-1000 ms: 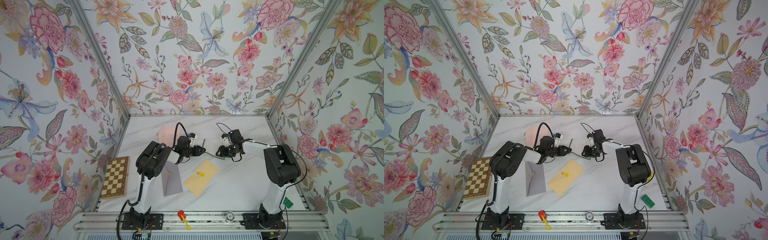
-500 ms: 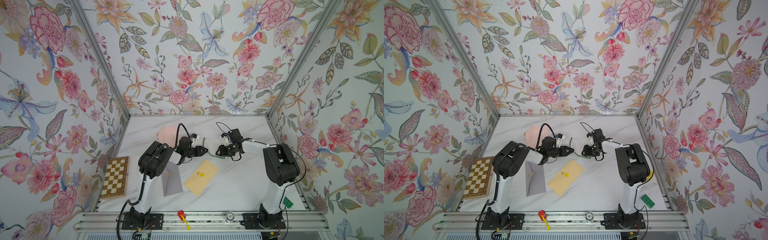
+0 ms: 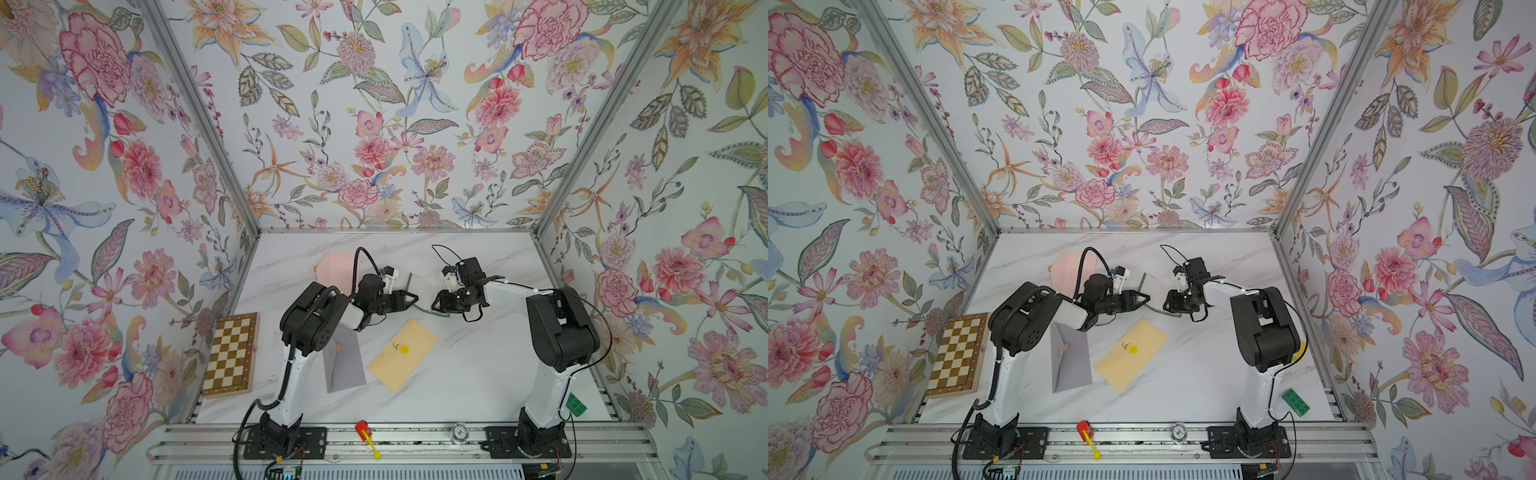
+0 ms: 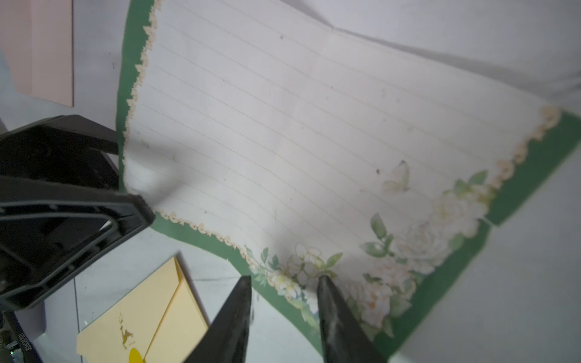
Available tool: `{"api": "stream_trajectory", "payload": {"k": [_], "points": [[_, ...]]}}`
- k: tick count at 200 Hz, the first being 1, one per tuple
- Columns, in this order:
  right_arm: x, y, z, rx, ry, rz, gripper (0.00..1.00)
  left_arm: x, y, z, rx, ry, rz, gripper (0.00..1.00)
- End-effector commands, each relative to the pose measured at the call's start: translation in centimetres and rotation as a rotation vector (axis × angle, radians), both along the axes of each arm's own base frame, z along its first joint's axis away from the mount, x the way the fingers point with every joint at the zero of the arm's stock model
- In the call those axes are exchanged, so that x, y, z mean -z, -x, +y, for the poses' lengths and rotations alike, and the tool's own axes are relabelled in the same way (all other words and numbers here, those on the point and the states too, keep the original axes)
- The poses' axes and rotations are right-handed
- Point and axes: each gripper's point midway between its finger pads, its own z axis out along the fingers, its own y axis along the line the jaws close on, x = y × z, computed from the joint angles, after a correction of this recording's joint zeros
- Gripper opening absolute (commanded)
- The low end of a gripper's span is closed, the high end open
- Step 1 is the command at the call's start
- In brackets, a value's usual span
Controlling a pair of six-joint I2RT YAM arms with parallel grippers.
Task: Fold the letter paper in half and place it into the envelope
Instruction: Fold the letter paper at the center of the board.
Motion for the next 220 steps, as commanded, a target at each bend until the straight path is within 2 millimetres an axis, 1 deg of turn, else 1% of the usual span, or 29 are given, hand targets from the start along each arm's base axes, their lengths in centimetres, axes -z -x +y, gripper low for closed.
{"api": "stream_trajectory", "payload": {"k": [1,47,73,89,130,166,188,197,220], "points": [[2.9,2.2,-1.3,-0.003,0.09,0.096,0.39,-0.7,-0.1,-0.5,0.008,0.02,-0.028,0.4],[2.9,2.3,-1.4,-0.002,0.088,0.1,0.39,-1.6,-0.3,1.0,-0.025,-0.002,-0.056,0.39],[2.8,2.3,-1.2,-0.006,0.075,0.103,0.39,-1.8,0.0,1.5,-0.036,-0.023,-0.066,0.32],[2.7,2.4,-1.1,-0.007,0.071,0.105,0.38,-1.8,0.0,1.8,-0.043,-0.038,-0.071,0.3],[2.6,2.6,-1.1,-0.007,0.067,0.104,0.38,-2.0,-0.3,2.0,-0.052,-0.043,-0.083,0.3],[2.7,2.9,-1.3,-0.006,0.07,0.108,0.38,-1.6,-0.6,2.0,-0.059,-0.045,-0.081,0.32],[2.8,3.1,-1.3,-0.006,0.07,0.11,0.38,-1.9,-0.8,2.1,-0.076,-0.047,-0.092,0.31],[2.8,3.1,-1.4,-0.004,0.071,0.111,0.38,-2.0,-0.9,2.2,-0.081,-0.049,-0.1,0.28],[2.6,3.2,-1.3,-0.001,0.062,0.106,0.38,-2.2,-1.1,2.3,-0.09,-0.056,-0.114,0.13]]}}
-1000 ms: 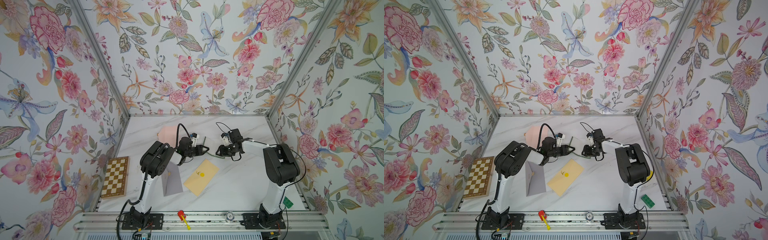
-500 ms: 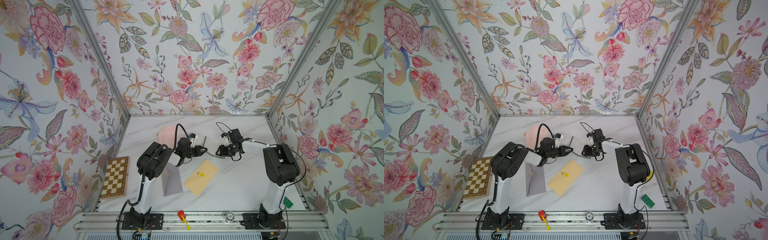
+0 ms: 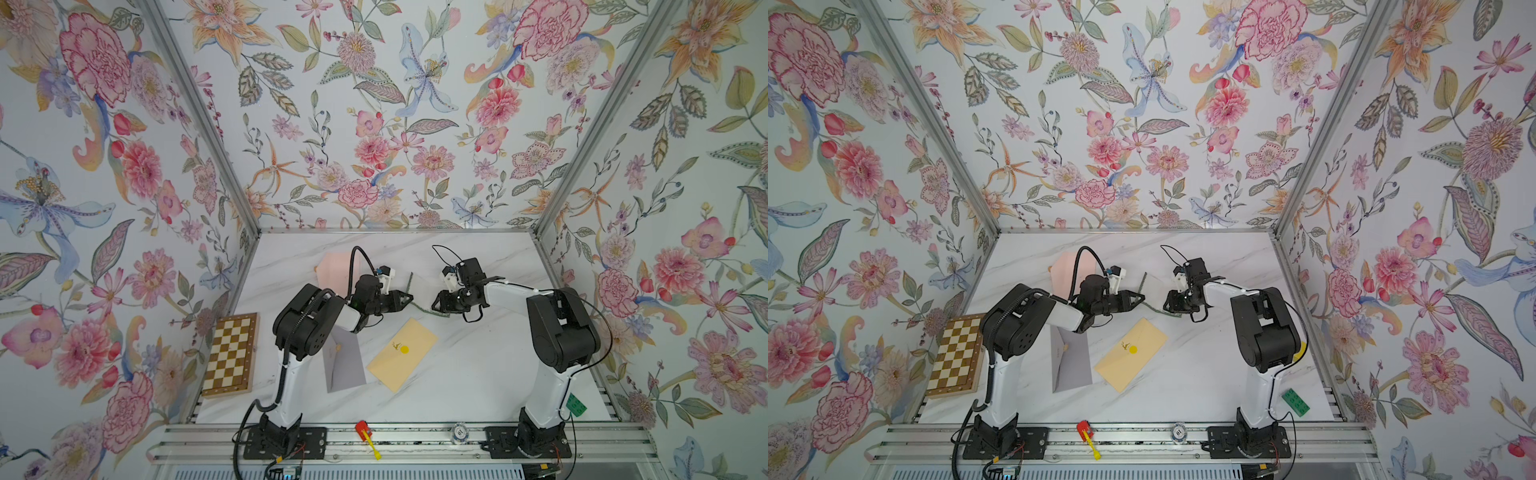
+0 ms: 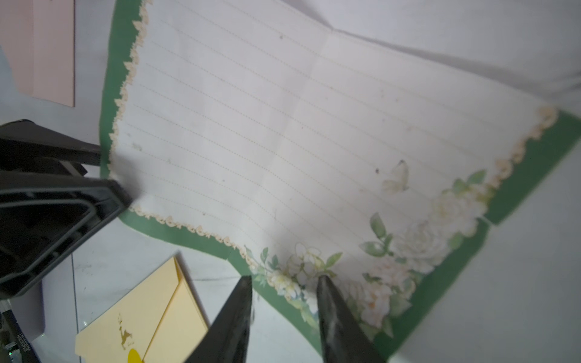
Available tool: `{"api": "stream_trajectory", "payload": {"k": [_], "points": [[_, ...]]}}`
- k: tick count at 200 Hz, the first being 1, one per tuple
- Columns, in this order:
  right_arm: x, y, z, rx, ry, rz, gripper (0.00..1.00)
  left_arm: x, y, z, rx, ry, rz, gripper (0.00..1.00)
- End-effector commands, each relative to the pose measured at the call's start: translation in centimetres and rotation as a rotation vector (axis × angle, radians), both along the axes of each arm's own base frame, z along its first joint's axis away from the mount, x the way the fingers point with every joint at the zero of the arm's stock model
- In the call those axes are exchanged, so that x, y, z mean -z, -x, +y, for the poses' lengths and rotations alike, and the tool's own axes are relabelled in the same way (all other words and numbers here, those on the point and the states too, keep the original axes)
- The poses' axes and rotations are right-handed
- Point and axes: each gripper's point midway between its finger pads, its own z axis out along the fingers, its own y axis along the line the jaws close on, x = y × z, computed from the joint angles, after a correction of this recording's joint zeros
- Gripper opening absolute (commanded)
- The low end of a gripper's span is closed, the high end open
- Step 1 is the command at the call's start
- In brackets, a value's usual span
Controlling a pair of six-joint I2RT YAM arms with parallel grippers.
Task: Fold the letter paper in half and place it into the envelope
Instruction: Fold the letter paper at the center of the board.
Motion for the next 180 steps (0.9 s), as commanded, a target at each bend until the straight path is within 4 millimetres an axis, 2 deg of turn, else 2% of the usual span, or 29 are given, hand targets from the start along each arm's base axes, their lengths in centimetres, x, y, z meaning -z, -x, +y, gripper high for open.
{"api": "stream_trajectory", "payload": {"k": [1,44,78,122,146,180], "points": [[2.6,3.1,-1.3,0.0,0.065,0.115,0.38,-1.5,-0.9,0.5,-0.03,-0.003,-0.056,0.13],[1.7,3.1,-0.7,-0.001,0.021,0.093,0.37,-1.6,-0.9,0.5,-0.021,-0.028,-0.074,0.06],[-1.1,2.5,0.3,-0.012,-0.062,0.0,0.37,-1.8,-0.4,1.0,-0.011,-0.065,-0.093,0.05],[-4.7,2.0,0.6,-0.006,-0.108,-0.075,0.38,-1.7,0.6,1.6,0.006,-0.119,-0.076,0.03],[-5.6,2.0,0.3,-0.007,-0.103,-0.082,0.38,-1.5,1.4,2.0,0.015,-0.132,-0.055,0.03],[-5.9,2.0,0.2,-0.017,-0.092,-0.085,0.38,-1.2,2.7,2.7,0.016,-0.136,-0.027,0.03]]}}
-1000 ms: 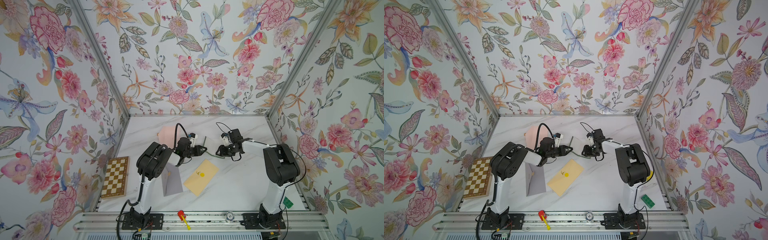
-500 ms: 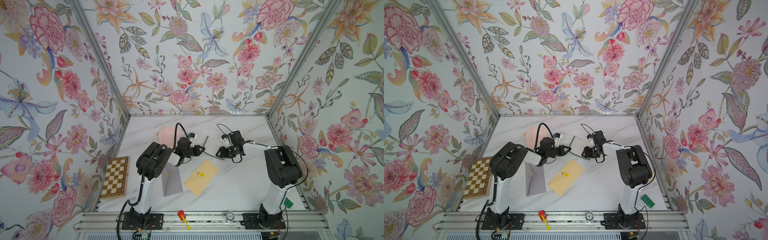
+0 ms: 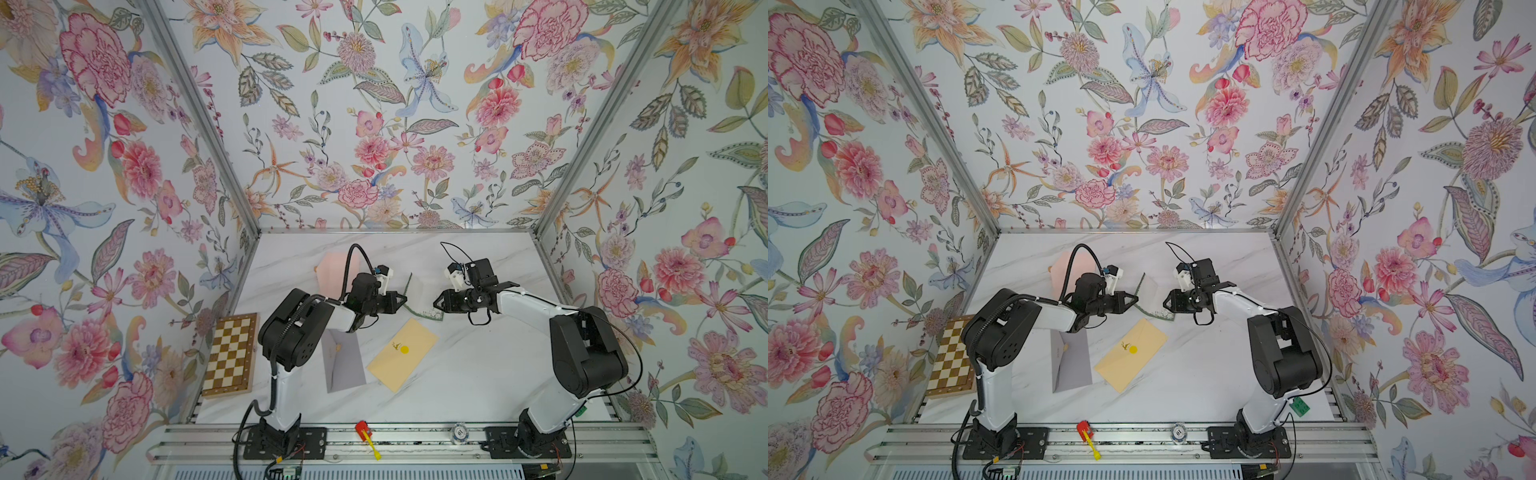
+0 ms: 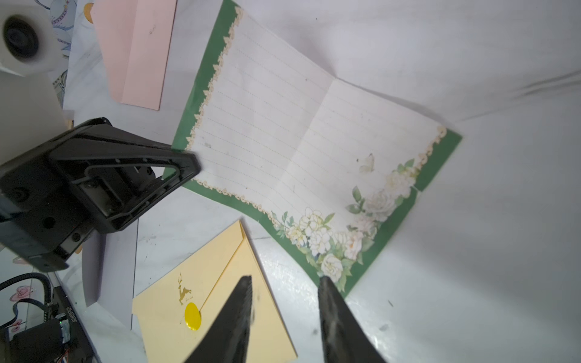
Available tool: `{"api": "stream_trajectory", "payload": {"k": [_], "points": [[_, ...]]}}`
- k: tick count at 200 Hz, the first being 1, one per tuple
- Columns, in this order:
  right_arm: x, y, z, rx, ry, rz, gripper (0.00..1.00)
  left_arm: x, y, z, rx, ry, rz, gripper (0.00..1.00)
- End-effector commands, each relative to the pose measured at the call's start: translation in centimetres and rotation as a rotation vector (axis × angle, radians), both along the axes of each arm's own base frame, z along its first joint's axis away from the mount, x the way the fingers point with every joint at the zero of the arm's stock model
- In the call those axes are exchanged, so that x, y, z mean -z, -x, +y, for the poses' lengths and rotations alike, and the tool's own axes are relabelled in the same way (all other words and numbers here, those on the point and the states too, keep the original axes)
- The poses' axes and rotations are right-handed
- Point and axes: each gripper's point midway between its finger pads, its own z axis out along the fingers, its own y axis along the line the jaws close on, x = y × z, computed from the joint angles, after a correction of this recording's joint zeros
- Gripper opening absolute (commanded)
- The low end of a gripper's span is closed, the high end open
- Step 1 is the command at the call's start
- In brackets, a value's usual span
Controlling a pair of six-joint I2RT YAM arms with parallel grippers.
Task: Fold the letter paper in half and place it into the envelope
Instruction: Fold the letter paper at the center of the board.
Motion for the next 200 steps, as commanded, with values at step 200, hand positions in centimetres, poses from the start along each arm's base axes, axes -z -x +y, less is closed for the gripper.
{"api": "stream_trajectory", "payload": {"k": [200], "points": [[6.8,1.8,1.2,-0.014,0.04,0.181,0.21,-3.6,1.7,-1.8,0.093,-0.019,-0.087,0.03]]}}
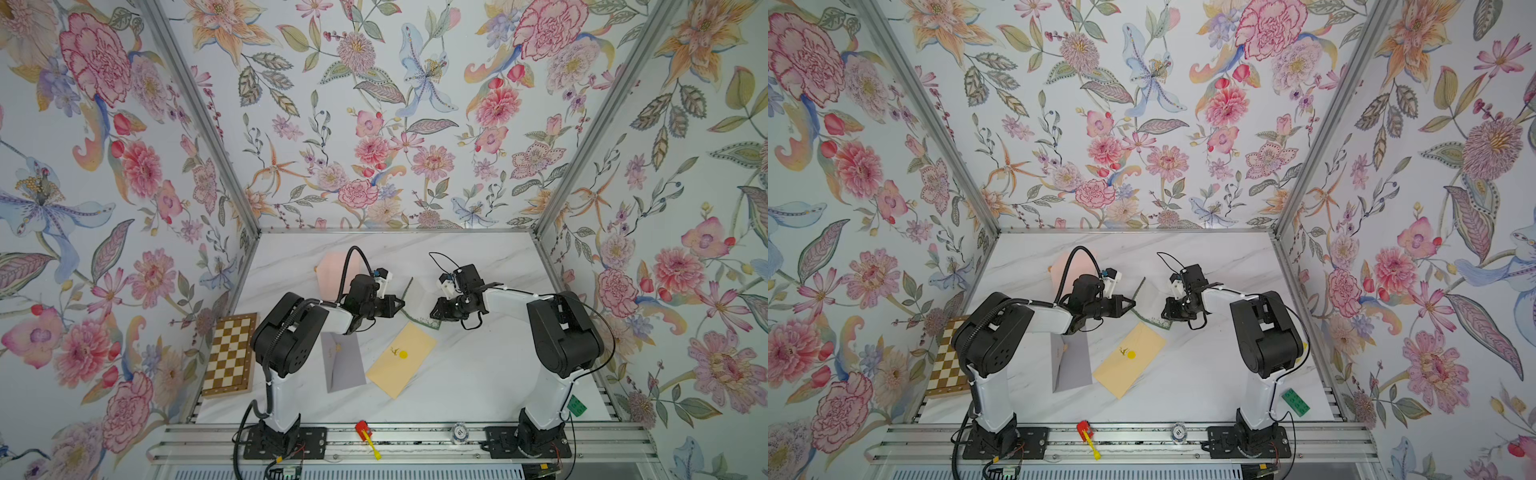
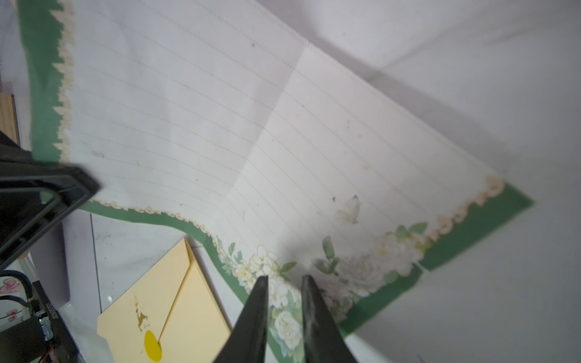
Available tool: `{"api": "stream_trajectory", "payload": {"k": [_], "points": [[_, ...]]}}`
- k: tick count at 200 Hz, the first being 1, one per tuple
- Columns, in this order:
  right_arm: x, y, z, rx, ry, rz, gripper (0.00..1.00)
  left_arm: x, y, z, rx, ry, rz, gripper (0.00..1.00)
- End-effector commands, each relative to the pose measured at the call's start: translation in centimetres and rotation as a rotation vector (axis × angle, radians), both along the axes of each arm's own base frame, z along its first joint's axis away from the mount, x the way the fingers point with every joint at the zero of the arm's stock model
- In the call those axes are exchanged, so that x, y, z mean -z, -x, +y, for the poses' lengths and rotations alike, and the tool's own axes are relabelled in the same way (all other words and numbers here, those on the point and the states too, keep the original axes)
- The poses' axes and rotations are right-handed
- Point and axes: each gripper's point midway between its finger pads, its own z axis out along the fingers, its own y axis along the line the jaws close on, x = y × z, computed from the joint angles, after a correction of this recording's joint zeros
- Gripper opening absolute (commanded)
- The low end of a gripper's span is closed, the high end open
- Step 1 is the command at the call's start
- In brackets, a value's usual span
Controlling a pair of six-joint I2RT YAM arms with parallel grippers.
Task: Fold the letter paper in half and place it into the envelope
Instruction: Fold the letter paper at the center of the board.
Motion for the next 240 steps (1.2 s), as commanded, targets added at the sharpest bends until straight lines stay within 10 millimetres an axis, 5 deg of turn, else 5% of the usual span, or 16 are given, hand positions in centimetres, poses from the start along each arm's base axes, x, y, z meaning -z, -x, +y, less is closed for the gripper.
{"api": "stream_trajectory", "payload": {"k": [1,56,240], "points": [[1.5,1.1,0.1,0.01,-0.008,0.047,0.21,-3.0,0.2,-1.8,0.06,0.018,-0.086,0.03],[1.1,1.1,0.5,0.076,-0.11,0.029,0.2,-2.9,0.8,-4.2,0.132,-0.032,-0.13,0.03],[-0.9,-0.2,0.4,0.284,-0.467,-0.047,0.18,2.1,2.6,-4.5,0.258,-0.274,-0.245,0.03]]}}
